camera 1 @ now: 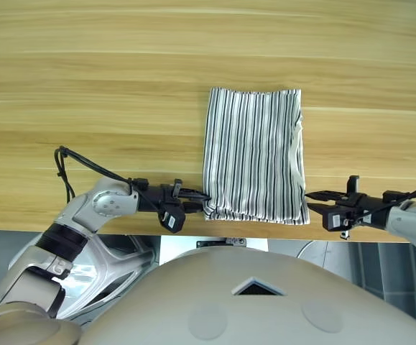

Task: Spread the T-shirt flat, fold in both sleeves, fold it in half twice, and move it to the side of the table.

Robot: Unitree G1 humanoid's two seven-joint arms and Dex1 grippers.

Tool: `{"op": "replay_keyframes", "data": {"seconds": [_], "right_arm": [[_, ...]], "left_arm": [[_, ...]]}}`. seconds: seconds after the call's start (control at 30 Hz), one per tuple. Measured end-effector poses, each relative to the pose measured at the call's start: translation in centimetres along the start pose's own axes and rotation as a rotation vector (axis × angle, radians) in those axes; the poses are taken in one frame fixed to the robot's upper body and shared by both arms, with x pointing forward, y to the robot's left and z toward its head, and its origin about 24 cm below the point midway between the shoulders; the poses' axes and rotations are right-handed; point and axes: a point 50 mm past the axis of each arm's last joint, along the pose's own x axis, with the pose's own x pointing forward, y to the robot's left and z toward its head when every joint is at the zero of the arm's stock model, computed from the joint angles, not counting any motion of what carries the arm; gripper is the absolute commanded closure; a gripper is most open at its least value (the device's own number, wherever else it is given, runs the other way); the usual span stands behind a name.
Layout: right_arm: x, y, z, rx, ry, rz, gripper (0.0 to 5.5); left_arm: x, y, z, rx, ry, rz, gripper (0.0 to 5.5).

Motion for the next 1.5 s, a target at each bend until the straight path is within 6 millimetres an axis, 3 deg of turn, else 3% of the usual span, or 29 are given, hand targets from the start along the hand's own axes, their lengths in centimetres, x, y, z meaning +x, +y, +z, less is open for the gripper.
{"op": "replay_keyframes", "data": {"seconds": [0.13, 0.3, 1.0, 1.5], "right_arm": [[-0.2, 0.1, 0.4, -0.011, -0.006, 0.002, 3.26], [-0.4, 0.3, 0.7, -0.016, -0.007, 0.002, 2.67], [-1.2, 1.0, 0.7, -0.023, 0.027, -0.008, 2.67], [-0.4, 0.7, 1.5, -0.042, -0.008, -0.044, 2.67]], "left_arm": [[0.0, 0.0, 0.0, 0.001, -0.002, -0.002, 4.25], [0.0, 0.0, 0.0, 0.004, -0.004, -0.002, 4.25], [0.1, 0.1, 0.1, 0.004, -0.009, 0.008, 4.25], [0.2, 0.0, 0.1, 0.008, -0.016, 0.015, 4.25]]}}
